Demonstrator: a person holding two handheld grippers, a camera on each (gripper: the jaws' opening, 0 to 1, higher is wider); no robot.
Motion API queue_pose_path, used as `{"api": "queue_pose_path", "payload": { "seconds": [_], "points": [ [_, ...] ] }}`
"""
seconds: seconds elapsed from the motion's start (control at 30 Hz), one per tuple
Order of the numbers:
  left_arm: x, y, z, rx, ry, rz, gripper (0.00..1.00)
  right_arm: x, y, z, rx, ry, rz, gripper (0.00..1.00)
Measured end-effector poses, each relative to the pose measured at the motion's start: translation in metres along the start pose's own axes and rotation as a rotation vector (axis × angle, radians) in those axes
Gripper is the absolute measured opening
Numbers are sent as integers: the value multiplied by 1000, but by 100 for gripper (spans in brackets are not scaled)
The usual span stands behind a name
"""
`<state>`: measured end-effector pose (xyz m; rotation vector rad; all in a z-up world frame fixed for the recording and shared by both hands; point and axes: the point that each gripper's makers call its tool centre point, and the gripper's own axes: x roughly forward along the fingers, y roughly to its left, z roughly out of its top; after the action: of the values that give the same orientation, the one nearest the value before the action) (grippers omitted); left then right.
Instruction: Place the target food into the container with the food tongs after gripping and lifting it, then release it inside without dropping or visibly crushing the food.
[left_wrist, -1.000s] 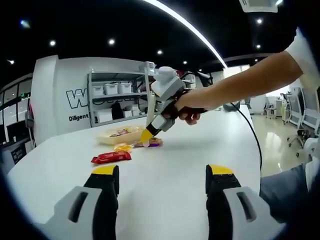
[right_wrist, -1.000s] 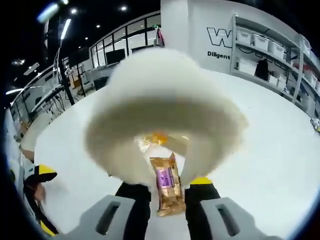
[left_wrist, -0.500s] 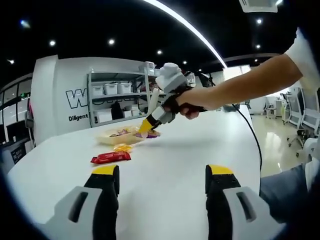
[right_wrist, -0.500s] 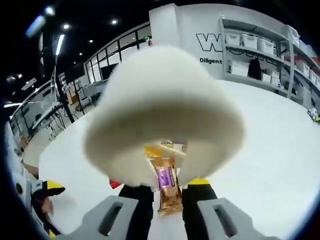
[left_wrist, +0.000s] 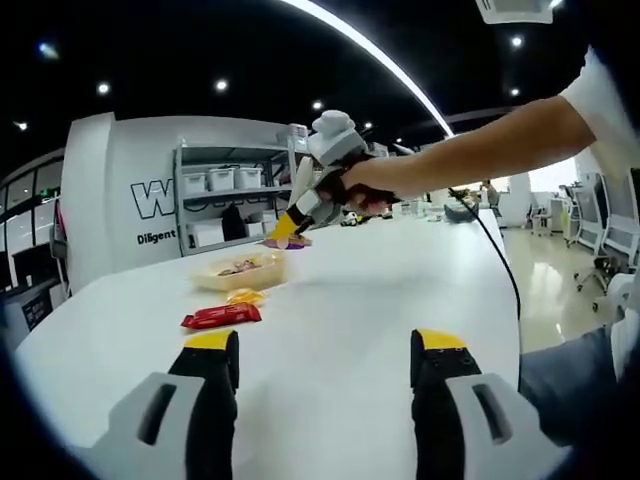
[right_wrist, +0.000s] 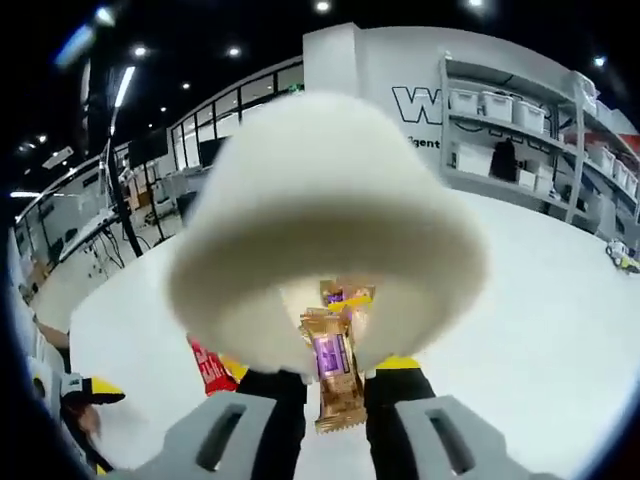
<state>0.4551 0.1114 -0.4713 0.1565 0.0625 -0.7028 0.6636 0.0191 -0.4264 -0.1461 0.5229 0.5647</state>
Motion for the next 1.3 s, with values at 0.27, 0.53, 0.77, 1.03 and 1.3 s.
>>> {"api": "queue_pose_path", "payload": {
  "seconds": [0.27, 0.53, 0.77, 1.03, 1.3],
  "points": [
    [0, 0, 2, -2, -15, -3, 67, 25, -4, -1, -16, 15, -2, 15],
    [0, -1, 3, -2, -19, -5, 67, 41, 3, 2, -60, 22, 7, 16],
    [-1, -4, 4, 0, -24, -8, 66, 46, 0, -2, -59, 29, 1, 16],
    [-1, -4, 5, 3, -26, -8, 66, 55, -14, 2, -65, 31, -22, 17],
    [-1, -4, 4, 3, -24, -13, 66, 63, -16, -7, -52, 31, -26, 17]
  ]
}}
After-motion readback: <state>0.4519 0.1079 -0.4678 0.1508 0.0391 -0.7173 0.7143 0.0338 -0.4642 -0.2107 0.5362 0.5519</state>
